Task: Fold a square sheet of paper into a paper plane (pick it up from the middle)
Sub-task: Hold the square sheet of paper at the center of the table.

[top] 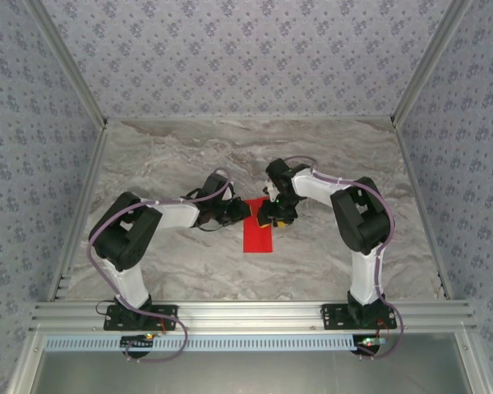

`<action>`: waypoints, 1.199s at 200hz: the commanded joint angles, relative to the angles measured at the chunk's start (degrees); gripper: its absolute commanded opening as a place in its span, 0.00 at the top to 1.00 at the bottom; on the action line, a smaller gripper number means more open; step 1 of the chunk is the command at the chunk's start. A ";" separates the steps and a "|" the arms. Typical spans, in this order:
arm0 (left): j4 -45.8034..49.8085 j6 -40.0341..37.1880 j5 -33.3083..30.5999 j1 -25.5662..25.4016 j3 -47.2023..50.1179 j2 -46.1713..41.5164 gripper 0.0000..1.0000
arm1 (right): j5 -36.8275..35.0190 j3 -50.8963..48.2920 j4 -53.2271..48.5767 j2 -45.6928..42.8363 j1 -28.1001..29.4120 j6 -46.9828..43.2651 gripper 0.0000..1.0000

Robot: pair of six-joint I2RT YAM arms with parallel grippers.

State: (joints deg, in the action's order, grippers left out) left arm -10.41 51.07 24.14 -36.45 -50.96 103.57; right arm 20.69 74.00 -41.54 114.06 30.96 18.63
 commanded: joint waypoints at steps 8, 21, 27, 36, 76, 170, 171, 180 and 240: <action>-1.36 0.12 1.35 -0.52 -1.14 0.84 0.84 | -7.02 -4.30 3.75 8.89 1.47 -0.52 0.47; -1.03 0.02 1.14 -0.48 -1.25 0.84 0.84 | -7.06 -4.30 3.58 9.07 1.47 -0.79 0.47; -0.97 0.06 0.90 -0.52 -1.25 0.69 0.85 | -7.11 -4.30 3.65 9.20 1.59 -0.90 0.47; -0.51 0.00 -0.08 -0.54 -1.25 0.42 0.85 | -7.24 -4.30 3.61 9.32 1.60 -1.00 0.47; -0.33 0.33 -5.35 -0.41 0.69 -2.33 0.86 | -7.83 -4.23 3.49 9.78 1.79 -1.25 0.47; -2.33 0.74 -5.72 -0.39 1.72 -3.70 0.87 | -8.60 -3.86 3.13 10.52 1.89 -1.66 0.48; -2.42 0.81 -5.66 -0.38 1.73 -3.67 0.87 | -8.58 -3.86 3.13 10.55 1.90 -1.67 0.48; -3.00 1.01 -4.68 -0.39 1.49 -3.13 0.87 | -8.58 -3.86 3.08 10.61 1.87 -1.67 0.48; 0.71 -0.72 -0.29 -1.18 -1.75 1.14 0.90 | -8.73 -3.86 3.10 11.01 1.93 -1.60 0.48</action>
State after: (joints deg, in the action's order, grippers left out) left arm -11.68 51.66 21.15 -36.80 -50.33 102.87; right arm 18.83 74.89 -42.63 114.83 31.66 18.57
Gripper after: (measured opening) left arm 0.107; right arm 0.520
